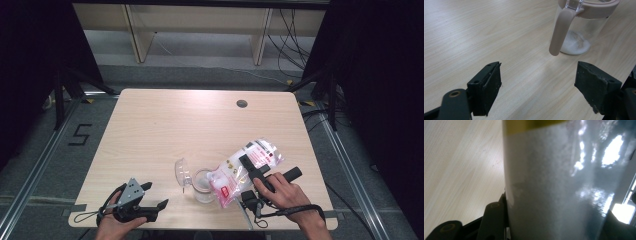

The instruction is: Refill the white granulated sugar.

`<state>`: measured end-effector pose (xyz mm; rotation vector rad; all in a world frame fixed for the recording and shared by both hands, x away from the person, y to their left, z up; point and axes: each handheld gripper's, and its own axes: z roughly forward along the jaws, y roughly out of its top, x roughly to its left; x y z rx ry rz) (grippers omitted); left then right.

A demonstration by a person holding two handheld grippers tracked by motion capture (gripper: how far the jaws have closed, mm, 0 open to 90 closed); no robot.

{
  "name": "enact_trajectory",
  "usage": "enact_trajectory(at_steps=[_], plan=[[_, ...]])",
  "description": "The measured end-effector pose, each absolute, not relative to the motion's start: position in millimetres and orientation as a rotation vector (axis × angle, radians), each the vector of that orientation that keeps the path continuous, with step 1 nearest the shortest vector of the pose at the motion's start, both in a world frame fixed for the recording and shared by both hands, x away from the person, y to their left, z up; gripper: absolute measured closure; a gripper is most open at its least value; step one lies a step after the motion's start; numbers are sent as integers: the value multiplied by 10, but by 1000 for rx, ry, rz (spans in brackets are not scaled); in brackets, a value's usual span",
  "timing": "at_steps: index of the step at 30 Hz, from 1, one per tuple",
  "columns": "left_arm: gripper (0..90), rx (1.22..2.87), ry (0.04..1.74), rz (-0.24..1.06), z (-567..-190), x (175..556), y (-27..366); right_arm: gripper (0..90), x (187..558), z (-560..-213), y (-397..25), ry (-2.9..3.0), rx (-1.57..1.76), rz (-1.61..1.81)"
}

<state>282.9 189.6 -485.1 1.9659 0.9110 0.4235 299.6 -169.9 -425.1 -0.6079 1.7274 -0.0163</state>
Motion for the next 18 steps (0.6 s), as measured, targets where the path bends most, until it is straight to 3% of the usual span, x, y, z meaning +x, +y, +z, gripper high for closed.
enact_trajectory(at_steps=[18], plan=[[204, 1962, 906, 428, -4850, 2828, 1894, 546, 2982, -4259, -1676, 1727, -625, -29]])
